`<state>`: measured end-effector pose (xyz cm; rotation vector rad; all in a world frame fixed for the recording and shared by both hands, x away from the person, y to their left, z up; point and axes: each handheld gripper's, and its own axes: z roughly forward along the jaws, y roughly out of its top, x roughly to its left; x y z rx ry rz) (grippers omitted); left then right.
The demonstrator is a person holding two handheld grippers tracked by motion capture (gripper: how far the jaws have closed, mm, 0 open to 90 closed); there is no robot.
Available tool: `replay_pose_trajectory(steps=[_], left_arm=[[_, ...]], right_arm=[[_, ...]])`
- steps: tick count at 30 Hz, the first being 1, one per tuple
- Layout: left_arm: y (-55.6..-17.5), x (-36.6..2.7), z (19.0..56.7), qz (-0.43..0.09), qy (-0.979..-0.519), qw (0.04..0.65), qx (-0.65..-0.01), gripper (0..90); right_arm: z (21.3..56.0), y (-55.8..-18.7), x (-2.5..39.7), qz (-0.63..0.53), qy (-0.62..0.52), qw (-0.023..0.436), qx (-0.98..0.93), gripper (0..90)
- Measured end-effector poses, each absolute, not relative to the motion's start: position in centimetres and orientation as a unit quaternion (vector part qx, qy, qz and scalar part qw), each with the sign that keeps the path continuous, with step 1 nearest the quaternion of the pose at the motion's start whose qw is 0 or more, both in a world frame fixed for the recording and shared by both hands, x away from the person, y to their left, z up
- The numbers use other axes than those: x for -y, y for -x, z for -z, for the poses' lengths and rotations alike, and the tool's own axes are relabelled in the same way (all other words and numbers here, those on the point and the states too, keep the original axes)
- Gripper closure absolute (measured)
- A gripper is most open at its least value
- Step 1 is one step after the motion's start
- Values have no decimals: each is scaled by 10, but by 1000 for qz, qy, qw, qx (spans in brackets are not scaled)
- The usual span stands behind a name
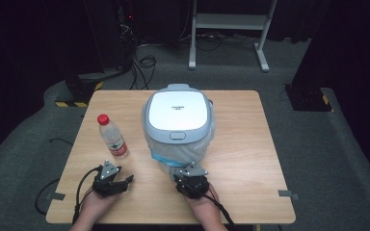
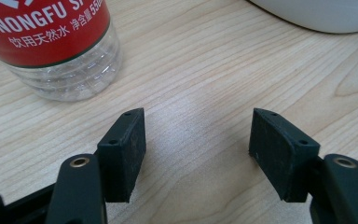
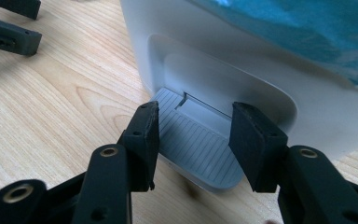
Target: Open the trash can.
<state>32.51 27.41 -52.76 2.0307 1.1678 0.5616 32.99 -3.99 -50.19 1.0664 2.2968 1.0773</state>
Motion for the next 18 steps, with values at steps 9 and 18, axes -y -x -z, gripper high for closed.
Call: replay_pose_trajectory(steps=[9, 18], left_arm=[[-328, -275, 528, -207, -788, 362, -453, 363], [-328, -274, 528, -205, -792, 364, -447, 376]], right_arm=[[497, -335, 37, -355, -381, 176, -835, 515], [494, -337, 34, -339, -385, 172, -841, 515]])
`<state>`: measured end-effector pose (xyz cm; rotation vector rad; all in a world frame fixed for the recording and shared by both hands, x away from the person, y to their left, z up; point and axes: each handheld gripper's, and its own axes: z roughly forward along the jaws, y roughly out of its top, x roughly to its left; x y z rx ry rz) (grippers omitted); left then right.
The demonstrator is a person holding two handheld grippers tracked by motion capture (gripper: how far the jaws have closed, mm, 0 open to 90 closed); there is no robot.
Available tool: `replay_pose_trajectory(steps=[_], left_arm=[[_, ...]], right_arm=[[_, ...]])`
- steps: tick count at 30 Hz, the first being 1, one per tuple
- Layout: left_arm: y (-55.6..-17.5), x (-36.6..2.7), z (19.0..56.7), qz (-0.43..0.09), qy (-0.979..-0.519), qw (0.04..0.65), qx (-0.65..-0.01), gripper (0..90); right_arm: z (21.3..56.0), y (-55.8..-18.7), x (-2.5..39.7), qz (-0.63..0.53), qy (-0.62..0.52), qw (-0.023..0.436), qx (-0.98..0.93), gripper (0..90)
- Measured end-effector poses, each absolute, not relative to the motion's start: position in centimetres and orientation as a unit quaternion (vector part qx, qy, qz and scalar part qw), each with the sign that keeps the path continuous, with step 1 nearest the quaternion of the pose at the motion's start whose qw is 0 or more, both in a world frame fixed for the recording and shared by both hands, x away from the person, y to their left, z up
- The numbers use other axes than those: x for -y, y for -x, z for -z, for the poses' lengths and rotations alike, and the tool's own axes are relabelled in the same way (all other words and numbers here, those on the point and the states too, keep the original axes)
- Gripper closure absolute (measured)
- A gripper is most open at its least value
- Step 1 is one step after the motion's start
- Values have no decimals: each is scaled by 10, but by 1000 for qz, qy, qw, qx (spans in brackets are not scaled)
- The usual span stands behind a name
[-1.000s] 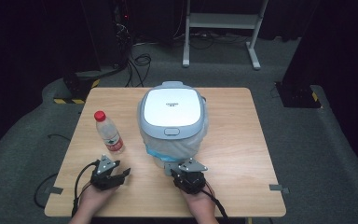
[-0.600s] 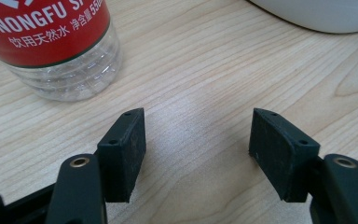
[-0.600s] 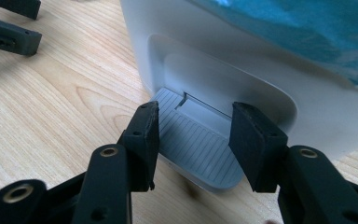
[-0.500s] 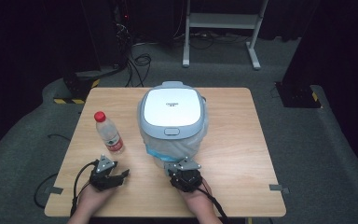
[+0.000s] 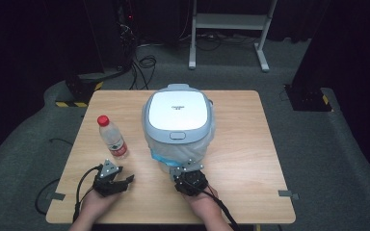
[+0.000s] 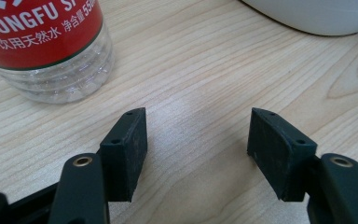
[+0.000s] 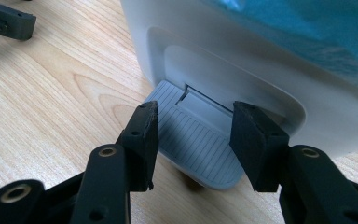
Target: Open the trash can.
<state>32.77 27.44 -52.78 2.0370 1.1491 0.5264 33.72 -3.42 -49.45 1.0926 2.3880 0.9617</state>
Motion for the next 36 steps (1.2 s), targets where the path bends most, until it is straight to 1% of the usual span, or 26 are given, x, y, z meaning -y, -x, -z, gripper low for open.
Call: replay_pose_trajectory(steps=[15, 19, 20, 23, 36], left_arm=[[-328, -274, 528, -203, -795, 365, -440, 376], [-328, -274, 528, -202, -795, 365, -440, 375], [-328, -274, 528, -202, -795, 366, -440, 375], [-328, -274, 528, -201, -795, 366, -440, 375], [-328, -274, 528, -201, -795, 366, -439, 372]], right_arm=[[498, -339, 32, -323, -390, 168, -846, 514], [503, -339, 28, -308, -383, 177, -853, 513], [503, -338, 27, -306, -386, 176, -852, 511], [503, -343, 29, -311, -402, 154, -847, 512], [504, -343, 30, -311, -400, 153, -848, 513]])
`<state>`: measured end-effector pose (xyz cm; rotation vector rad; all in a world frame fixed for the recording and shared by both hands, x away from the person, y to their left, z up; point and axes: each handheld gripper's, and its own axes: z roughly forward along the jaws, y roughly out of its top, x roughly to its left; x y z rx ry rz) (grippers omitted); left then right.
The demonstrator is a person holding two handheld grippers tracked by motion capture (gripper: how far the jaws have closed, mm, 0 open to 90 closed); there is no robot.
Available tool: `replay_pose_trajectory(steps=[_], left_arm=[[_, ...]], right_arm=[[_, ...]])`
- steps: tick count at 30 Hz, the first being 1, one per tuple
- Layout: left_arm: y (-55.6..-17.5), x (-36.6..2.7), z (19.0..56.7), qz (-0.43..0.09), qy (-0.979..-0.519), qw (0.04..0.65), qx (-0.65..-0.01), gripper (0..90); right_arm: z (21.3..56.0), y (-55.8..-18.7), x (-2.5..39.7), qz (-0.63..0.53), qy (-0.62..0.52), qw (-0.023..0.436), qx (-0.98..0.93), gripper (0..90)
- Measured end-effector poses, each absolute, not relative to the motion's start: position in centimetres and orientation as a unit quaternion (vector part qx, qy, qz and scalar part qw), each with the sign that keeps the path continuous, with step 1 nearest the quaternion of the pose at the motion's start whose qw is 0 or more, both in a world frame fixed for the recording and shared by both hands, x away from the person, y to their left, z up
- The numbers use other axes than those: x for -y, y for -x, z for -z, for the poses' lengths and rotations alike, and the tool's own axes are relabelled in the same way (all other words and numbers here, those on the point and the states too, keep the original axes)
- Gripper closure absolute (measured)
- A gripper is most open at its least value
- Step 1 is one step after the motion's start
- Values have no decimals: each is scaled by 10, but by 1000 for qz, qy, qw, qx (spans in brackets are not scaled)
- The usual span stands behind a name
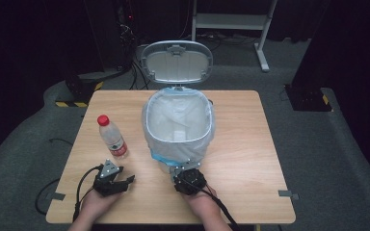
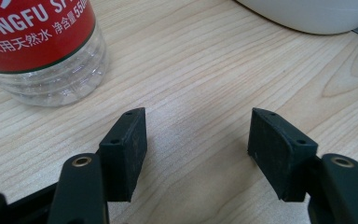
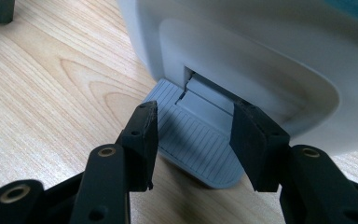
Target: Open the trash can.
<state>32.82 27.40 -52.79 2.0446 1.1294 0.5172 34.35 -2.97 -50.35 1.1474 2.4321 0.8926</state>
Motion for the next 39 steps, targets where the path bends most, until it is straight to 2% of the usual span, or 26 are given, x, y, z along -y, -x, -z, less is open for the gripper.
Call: replay_pose_trajectory(steps=[21, 24, 29, 32, 39], left_arm=[[-321, -274, 528, -212, -780, 359, -467, 362], [-316, -275, 528, -216, -777, 354, -474, 339], [-311, -277, 528, -218, -776, 346, -480, 251], [-309, -279, 524, -203, -772, 344, -495, 218], [-308, -295, 504, -247, -747, 343, -513, 145]], right_arm=[[512, -337, 37, -349, -382, 172, -838, 513], [514, -336, 39, -354, -376, 177, -838, 512], [512, -339, 40, -355, -367, 166, -844, 514], [513, -339, 41, -357, -367, 166, -843, 514], [513, -338, 40, -357, -365, 169, -843, 514]])
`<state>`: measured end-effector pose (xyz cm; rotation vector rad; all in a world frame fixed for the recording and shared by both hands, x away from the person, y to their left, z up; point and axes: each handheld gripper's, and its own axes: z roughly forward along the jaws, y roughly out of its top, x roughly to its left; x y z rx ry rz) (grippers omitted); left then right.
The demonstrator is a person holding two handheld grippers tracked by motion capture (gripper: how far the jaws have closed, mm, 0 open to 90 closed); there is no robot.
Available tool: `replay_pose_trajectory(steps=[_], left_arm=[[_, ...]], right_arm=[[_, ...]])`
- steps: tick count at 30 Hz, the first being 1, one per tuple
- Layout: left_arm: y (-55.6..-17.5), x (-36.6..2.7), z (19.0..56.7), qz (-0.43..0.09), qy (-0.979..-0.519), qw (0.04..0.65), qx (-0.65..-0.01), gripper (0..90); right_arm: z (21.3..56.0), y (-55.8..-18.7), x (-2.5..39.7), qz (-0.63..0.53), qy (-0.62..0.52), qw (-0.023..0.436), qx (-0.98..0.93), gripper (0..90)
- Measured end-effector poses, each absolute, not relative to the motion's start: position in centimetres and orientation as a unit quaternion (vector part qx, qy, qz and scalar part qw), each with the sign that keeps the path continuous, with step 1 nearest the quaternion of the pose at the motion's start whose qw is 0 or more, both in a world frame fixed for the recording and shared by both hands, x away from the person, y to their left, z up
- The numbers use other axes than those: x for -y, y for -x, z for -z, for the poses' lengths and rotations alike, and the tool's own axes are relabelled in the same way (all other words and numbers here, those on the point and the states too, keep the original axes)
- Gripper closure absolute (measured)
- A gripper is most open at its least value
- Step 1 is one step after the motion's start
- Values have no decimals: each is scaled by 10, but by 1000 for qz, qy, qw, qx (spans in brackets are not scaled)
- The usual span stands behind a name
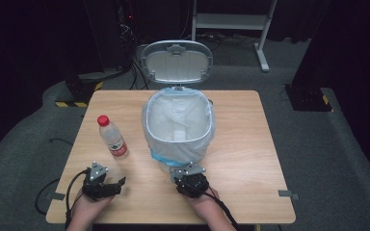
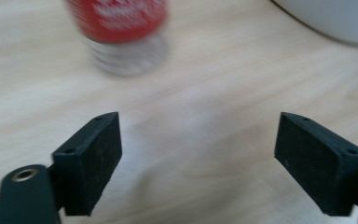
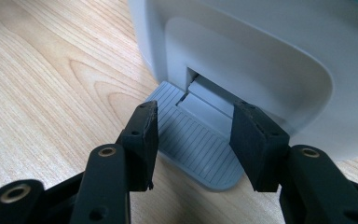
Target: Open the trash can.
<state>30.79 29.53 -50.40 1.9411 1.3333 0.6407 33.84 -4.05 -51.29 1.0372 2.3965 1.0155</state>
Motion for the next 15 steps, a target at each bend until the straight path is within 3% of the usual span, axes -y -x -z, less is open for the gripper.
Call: replay_pose_trajectory(steps=[8, 15], left_arm=[[-321, -312, 472, -273, -717, 374, -521, 69], [-341, -313, 459, -276, -718, 385, -510, 36]], right_arm=[[513, -339, 41, -358, -364, 168, -843, 514], [513, -339, 41, -357, -363, 170, -844, 514]])
